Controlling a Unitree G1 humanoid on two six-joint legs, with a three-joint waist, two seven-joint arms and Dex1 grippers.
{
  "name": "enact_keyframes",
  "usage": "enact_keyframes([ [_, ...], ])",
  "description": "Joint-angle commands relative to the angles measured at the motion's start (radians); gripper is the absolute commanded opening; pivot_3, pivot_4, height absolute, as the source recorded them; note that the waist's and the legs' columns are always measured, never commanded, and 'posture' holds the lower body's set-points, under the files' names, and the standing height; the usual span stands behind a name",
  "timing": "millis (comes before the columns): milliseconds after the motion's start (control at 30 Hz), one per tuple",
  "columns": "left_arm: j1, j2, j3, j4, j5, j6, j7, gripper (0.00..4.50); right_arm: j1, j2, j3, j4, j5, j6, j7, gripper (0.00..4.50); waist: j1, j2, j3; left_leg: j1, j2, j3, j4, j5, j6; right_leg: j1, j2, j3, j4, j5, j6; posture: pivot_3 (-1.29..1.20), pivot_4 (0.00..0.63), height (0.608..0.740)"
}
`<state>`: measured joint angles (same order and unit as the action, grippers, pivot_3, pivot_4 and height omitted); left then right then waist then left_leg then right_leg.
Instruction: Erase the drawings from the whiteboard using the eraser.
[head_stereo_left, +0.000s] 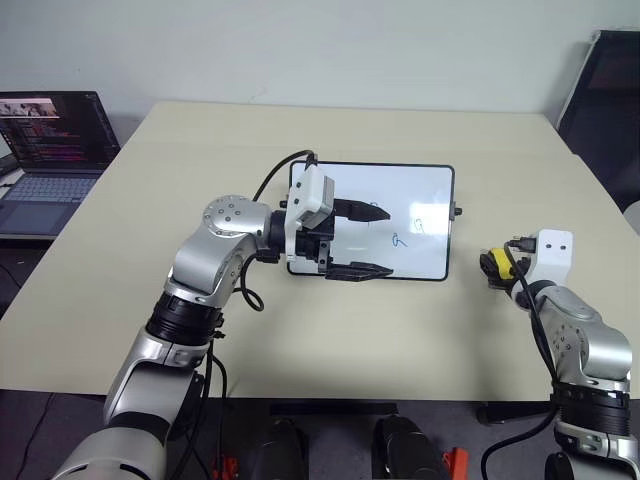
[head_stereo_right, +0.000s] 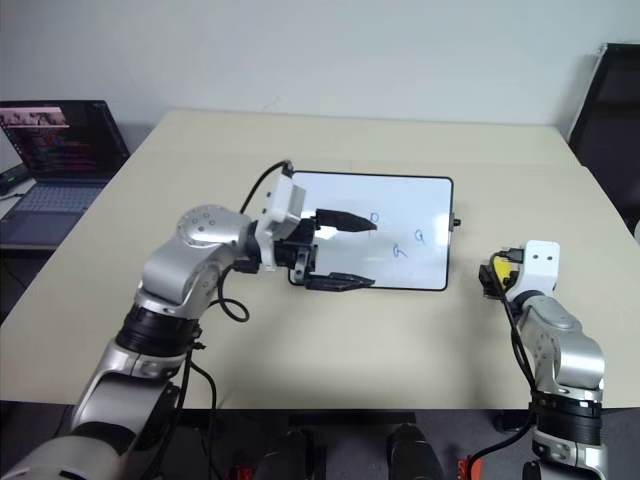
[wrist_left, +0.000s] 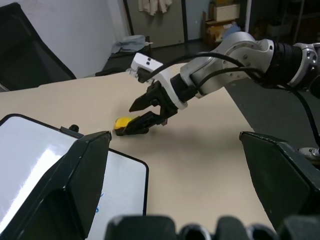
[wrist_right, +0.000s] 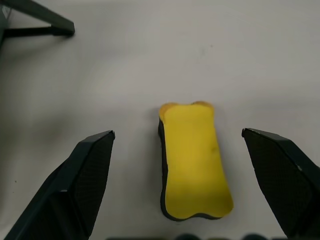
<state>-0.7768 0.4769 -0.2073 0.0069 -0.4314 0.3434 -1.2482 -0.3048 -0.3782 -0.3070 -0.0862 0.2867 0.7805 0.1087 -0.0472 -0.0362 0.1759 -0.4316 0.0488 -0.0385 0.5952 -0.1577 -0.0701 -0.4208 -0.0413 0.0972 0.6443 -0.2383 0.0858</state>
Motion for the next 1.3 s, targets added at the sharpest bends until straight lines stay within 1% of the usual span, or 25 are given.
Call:
enact_keyframes([
  [33, -0.007, 0.006, 0.027, -0.012, -0.006, -0.002, 0.002, 4.50, -0.036, -0.020, 0.001, 0.024, -0.018, -0.049, 0.011, 4.48, -0.005, 0.000, 0.000, 0.000, 0.000, 0.000, 0.001, 0.000, 0.000, 0.000, 0.000, 0.000, 0.000, 0.000, 0.000, 0.00, 0.150, 0.740],
  [400, 0.030, 0.031, 0.042, -0.018, -0.002, -0.006, 0.017, 4.50, -0.102, -0.030, 0.024, 0.168, -0.057, -0.109, 0.025, 4.48, -0.010, 0.000, 0.000, 0.000, 0.000, -0.001, 0.004, 0.000, 0.000, 0.001, 0.000, 0.000, 0.001, 0.000, 0.000, 0.00, 0.150, 0.740],
  [500, 0.037, 0.034, 0.043, -0.019, 0.000, -0.007, 0.021, 4.50, -0.121, -0.032, 0.036, 0.200, -0.071, -0.120, 0.026, 3.86, -0.010, 0.000, 0.000, 0.000, 0.000, -0.001, 0.004, 0.000, 0.000, 0.001, 0.000, 0.000, 0.001, 0.000, 0.000, 0.00, 0.150, 0.740],
  [733, 0.055, 0.043, 0.047, -0.022, 0.009, -0.011, 0.029, 4.50, -0.136, -0.032, 0.045, 0.214, -0.082, -0.124, 0.027, 1.38, -0.010, 0.000, 0.000, 0.000, 0.000, -0.001, 0.004, 0.000, 0.000, 0.001, 0.000, 0.000, 0.001, 0.000, 0.000, 0.00, 0.150, 0.740],
  [767, 0.059, 0.045, 0.049, -0.024, 0.009, -0.010, 0.030, 4.50, -0.136, -0.031, 0.045, 0.211, -0.082, -0.123, 0.027, 1.28, -0.010, 0.000, 0.000, 0.000, 0.000, -0.001, 0.004, 0.000, 0.000, 0.001, 0.000, 0.000, 0.001, 0.001, 0.000, 0.00, 0.150, 0.740],
  [900, 0.098, 0.069, 0.082, -0.048, -0.006, 0.032, 0.068, 4.50, -0.118, -0.022, 0.050, 0.154, -0.077, -0.111, 0.024, 1.28, -0.011, 0.000, 0.000, 0.000, 0.000, -0.001, 0.004, 0.000, 0.000, 0.001, 0.001, 0.000, 0.002, 0.000, 0.000, 0.00, 0.150, 0.740],
  [1100, 0.239, 0.107, 0.182, -0.167, -0.044, 0.128, 0.189, 4.50, -0.019, -0.013, 0.070, -0.075, -0.103, -0.134, 0.003, 1.28, -0.011, 0.001, 0.001, 0.000, 0.000, -0.002, 0.003, 0.000, 0.000, 0.000, 0.001, 0.000, 0.002, 0.001, 0.000, 0.00, 0.150, 0.740],
  [1300, 0.319, 0.128, 0.192, -0.239, -0.027, 0.152, 0.253, 4.50, 0.058, 0.006, 0.146, -0.330, -0.073, -0.031, 0.043, 1.28, -0.010, 0.001, 0.001, 0.000, 0.000, -0.002, 0.004, 0.000, 0.000, 0.001, 0.001, 0.000, 0.002, 0.001, -0.001, 0.00, 0.150, 0.740],
])
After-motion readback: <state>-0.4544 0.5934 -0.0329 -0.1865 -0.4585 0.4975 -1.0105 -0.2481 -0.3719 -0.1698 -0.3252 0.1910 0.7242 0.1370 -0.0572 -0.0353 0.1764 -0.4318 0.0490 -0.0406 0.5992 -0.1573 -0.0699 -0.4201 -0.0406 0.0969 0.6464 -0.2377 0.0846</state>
